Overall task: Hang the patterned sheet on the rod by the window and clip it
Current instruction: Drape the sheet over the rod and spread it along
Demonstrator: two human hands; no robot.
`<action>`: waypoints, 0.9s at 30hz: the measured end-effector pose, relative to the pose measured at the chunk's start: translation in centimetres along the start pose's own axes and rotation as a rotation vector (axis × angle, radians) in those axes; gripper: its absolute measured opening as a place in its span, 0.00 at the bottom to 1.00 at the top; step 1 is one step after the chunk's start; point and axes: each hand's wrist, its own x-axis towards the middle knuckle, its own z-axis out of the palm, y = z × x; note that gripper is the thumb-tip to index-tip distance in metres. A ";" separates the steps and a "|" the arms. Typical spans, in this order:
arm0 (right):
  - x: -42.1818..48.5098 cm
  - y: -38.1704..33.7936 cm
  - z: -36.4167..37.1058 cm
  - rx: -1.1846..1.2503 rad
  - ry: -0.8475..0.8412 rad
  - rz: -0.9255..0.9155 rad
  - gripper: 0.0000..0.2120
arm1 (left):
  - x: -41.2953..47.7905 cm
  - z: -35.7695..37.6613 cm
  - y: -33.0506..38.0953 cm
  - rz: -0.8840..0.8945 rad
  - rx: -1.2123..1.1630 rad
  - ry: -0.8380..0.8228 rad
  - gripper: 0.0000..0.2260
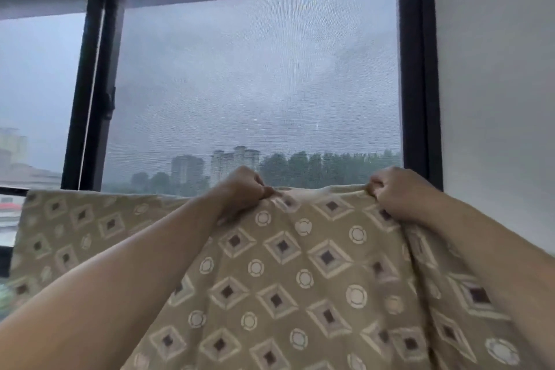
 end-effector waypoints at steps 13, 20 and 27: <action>-0.1 -2.3 3.1 -0.195 0.006 -0.122 0.42 | -4.8 -0.6 -1.3 0.069 0.514 0.153 0.33; 3.4 -8.7 9.4 0.005 0.082 -0.301 0.30 | -5.8 -4.5 -6.4 0.036 0.149 0.040 0.10; 3.4 -15.0 9.5 -0.187 -0.053 -0.240 0.35 | -7.9 -10.2 -17.1 -0.071 -0.302 0.526 0.04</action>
